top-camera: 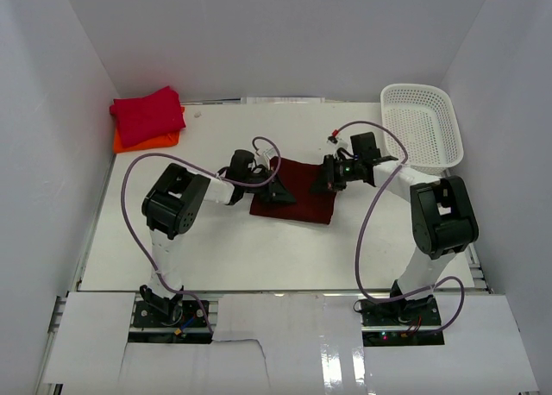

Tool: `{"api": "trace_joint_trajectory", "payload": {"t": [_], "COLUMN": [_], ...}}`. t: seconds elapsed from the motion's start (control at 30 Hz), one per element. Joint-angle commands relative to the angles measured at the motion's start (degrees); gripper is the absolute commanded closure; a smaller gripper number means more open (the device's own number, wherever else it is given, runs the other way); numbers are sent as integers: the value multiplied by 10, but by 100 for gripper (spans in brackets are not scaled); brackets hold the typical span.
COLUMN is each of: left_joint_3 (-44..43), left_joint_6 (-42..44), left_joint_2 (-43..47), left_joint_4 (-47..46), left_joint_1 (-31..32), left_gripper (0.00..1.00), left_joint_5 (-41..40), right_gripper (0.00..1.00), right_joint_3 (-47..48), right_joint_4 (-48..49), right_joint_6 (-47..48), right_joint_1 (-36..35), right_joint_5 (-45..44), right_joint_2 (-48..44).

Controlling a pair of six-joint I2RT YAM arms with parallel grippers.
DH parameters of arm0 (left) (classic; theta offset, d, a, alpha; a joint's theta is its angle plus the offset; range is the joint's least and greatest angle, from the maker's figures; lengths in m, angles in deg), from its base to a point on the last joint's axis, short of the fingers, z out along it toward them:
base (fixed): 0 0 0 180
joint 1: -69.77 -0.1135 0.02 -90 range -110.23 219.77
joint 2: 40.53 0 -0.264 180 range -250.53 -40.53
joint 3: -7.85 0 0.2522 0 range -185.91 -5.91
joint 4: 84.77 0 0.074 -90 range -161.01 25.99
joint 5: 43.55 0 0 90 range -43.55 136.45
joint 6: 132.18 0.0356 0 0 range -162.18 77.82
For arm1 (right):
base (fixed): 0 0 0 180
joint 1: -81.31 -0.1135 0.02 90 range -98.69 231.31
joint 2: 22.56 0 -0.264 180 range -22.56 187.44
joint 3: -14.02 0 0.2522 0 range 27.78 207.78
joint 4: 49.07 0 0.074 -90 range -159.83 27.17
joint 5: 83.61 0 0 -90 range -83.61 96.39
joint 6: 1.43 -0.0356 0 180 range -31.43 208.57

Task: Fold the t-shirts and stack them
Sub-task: Smooth out wrinkles on the folded tshirt

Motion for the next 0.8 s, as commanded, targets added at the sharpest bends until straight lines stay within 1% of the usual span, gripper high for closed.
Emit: {"api": "trace_joint_trajectory", "payload": {"t": [0.0, 0.13, 0.23, 0.37, 0.47, 0.57, 0.77], "left_joint_3": [-51, -130, -158, -178, -187, -192, -210], "left_joint_6": [-12, 12, 12, 19, 26, 33, 46], "left_joint_2": [45, 35, 21, 12, -1, -16, -49], "left_joint_4": [45, 101, 115, 130, 135, 137, 140], "left_joint_1": [-13, -25, -35, -39, -43, -45, -52], "left_gripper": [100, 100, 100, 100, 100, 100, 100], "left_joint_5": [7, 0, 5, 2, 0, -6, -25], "right_gripper": [92, 92, 92, 92, 92, 92, 92], "right_joint_3": [-41, -66, -71, -73, -78, -89, -105], "right_joint_4": [10, 42, 61, 70, 99, 118, 137], "right_joint_6": [8, -1, -8, -20, -26, -36, -36], "right_joint_1": [-4, -9, -12, -19, -23, -24, -23], "right_joint_5": [31, 53, 64, 75, 82, 95, 88], "right_joint_2": [-32, -23, -8, 2, 9, 28, 84]}}
